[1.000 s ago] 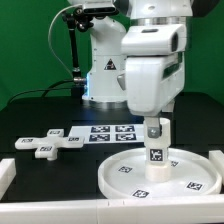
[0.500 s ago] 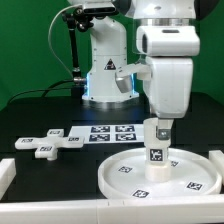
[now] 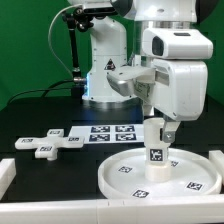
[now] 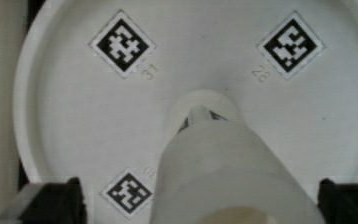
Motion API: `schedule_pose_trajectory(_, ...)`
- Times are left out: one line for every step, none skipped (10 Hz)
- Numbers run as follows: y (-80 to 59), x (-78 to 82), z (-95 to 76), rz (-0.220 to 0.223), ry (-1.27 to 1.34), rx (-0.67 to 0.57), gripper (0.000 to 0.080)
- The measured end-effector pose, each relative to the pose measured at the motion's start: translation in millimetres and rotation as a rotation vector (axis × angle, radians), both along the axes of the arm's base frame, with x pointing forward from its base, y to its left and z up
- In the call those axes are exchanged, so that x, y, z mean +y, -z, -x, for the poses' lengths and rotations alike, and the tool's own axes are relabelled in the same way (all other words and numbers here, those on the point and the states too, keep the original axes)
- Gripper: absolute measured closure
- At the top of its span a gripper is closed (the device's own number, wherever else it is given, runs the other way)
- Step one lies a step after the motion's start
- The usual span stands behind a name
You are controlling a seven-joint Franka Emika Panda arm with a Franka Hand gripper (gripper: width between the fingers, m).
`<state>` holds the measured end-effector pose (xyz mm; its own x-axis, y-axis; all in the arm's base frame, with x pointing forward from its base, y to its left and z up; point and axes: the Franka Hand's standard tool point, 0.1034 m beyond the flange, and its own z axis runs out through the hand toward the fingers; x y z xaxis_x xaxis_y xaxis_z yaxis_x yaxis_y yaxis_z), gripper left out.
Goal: Assemble round table
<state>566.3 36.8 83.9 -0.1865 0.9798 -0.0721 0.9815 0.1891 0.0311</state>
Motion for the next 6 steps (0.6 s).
schedule_pose_trajectory(0.1,0.0,0.0,0.0,0.004,0.0,0.0162)
schedule_pose_trajectory(0.1,-0.2,0.1,0.0,0.004,0.0,0.0162)
schedule_pose_trajectory(0.2,-0.6,0.2,0.0,0.005,0.0,0.0356)
schedule_pose_trajectory(0.1,-1.0,0.1,0.0,0.005,0.0,0.0387)
schedule_pose_trajectory(0.0,-1.2,0.1,0.0,0.013,0.0,0.0387)
schedule_pose_trajectory(0.1,-1.4,0.3,-0.002,0.045,-0.002,0.0387)
